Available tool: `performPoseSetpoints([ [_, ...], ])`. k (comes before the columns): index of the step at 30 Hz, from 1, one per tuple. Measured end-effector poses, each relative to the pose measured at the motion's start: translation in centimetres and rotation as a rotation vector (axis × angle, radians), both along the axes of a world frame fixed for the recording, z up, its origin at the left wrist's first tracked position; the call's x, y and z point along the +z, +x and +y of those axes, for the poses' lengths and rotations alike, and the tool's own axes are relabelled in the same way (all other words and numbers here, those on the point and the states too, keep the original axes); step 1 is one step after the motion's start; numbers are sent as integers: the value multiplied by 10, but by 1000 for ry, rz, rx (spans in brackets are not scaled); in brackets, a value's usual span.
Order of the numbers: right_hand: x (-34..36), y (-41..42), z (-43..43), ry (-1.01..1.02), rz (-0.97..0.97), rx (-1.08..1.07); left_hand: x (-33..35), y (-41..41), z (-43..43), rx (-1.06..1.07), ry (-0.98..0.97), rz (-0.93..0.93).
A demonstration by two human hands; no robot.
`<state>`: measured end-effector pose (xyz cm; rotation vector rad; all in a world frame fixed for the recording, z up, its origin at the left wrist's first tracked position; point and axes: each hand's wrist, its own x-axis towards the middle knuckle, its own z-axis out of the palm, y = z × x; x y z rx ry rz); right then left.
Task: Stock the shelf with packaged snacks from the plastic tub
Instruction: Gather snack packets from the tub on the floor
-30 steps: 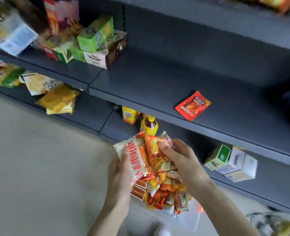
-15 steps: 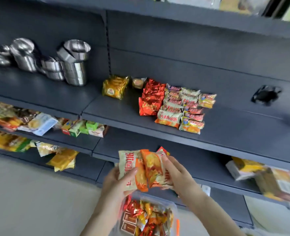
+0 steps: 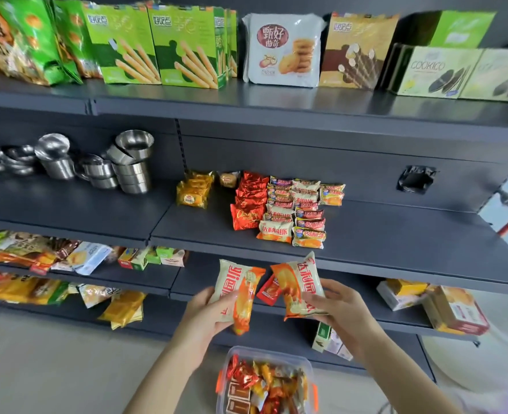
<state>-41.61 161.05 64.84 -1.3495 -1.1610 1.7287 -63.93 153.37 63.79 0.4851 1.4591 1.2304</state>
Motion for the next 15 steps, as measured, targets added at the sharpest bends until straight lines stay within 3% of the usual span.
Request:
performPoseSetpoints([
  [8, -10, 41, 64, 118, -86, -153, 4, 32, 64, -90, -14, 295],
  [15, -39, 92, 180, 176, -225, -172, -4, 69, 163, -88, -15, 363],
])
